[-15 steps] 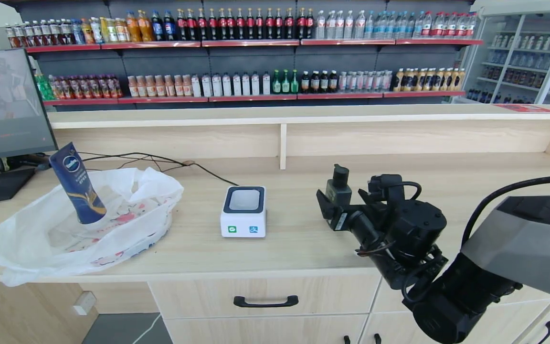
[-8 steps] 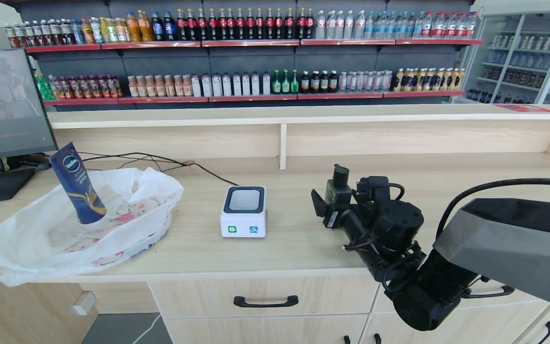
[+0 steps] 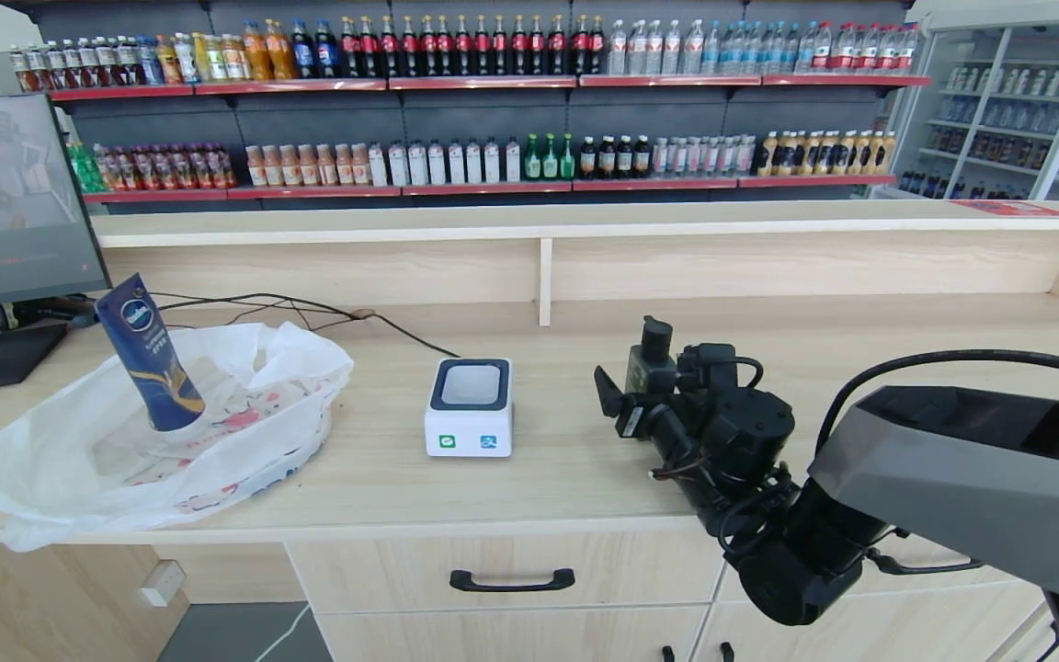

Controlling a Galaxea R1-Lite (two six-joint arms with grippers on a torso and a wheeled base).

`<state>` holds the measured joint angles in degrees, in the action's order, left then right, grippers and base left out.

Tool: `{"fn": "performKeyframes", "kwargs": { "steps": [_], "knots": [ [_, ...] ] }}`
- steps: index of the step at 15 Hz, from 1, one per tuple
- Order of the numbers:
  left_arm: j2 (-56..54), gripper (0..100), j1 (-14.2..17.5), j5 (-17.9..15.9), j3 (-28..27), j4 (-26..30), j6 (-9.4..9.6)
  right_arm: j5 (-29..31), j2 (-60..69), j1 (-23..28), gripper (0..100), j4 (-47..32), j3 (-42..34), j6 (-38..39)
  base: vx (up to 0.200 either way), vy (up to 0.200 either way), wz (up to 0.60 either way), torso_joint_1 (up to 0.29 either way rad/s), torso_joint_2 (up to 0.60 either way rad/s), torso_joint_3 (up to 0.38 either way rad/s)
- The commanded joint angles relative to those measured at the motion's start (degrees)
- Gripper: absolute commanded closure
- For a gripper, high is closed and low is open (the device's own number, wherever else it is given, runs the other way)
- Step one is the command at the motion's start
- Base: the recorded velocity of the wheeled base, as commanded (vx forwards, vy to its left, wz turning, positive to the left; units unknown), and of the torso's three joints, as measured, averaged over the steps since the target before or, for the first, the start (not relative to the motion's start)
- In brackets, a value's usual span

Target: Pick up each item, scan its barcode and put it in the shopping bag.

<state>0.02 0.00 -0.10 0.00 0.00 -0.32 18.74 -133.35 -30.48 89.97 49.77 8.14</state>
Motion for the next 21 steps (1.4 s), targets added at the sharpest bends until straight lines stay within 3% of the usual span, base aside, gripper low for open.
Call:
{"fn": "performKeyframes", "kwargs": {
  "steps": [1,5,6,16,21],
  "knots": [
    [0.0,0,0.0,0.0,0.0,0.0,-0.03,0.0,-0.3,0.2,0,0.0,0.1,0.0,0.0,0.0,0.0,0.0,0.0,0.0],
    [0.0,0,0.0,0.0,0.0,0.0,-0.03,0.0,-0.8,0.2,0,0.0,0.1,0.2,0.0,0.0,0.0,0.0,0.0,0.0],
    [0.0,0,0.0,0.0,0.0,0.0,-0.03,0.0,-0.9,0.2,100,0.0,0.2,0.2,0.0,0.0,0.0,0.0,0.0,0.0],
    [0.0,0,0.0,0.0,0.0,0.0,-0.03,0.0,0.2,0.0,100,0.0,0.1,1.1,0.0,0.0,0.0,0.0,0.0,0.0],
    [0.0,0,0.0,0.0,0.0,0.1,0.14,0.1,8.5,-0.3,100,0.0,-4.9,1.8,0.0,0.0,0.0,0.0,0.0,0.0]
  ]
}}
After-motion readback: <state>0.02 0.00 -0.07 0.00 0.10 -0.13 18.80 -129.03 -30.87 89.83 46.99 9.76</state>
